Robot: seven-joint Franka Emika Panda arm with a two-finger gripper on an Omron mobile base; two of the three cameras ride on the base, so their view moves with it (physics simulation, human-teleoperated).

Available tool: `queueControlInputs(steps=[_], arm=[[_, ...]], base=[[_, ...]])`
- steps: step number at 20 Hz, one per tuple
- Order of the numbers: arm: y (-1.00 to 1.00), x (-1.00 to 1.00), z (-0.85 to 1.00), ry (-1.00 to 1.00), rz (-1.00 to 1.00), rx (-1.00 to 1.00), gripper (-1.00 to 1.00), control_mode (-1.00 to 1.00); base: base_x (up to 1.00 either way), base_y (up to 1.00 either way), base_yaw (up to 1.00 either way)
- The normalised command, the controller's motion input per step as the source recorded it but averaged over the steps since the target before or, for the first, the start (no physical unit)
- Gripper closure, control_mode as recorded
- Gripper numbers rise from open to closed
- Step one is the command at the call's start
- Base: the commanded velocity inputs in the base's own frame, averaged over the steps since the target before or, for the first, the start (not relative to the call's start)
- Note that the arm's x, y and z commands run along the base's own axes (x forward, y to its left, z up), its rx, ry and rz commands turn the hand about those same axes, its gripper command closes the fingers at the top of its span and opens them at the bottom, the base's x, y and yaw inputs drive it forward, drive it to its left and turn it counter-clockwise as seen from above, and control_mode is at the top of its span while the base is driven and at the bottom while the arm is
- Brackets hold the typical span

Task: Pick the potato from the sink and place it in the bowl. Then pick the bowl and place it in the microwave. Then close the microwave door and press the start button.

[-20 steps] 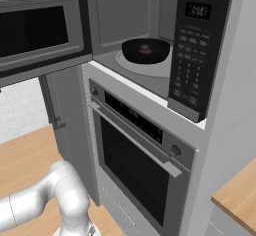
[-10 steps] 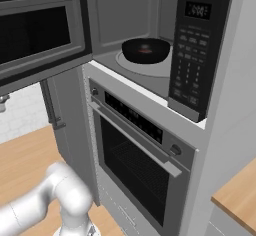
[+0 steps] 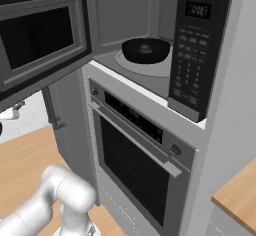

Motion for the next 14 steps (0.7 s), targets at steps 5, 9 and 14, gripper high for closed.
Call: queueControlInputs(steps=[5, 9, 14], arm=[[-0.71, -0.42, 0.7, 0.04, 0.0, 0.0, -1.0, -1.0], [-0.5, -0.31, 0.78, 0.11, 0.0, 0.0, -1.0, -1.0], [-0.47, -0.24, 0.87, 0.13, 0.0, 0.0, -1.0, -1.0]], base=[[0.0, 0.0, 0.0], [0.0, 0.0, 0.0], [0.0, 0.0, 0.0]])
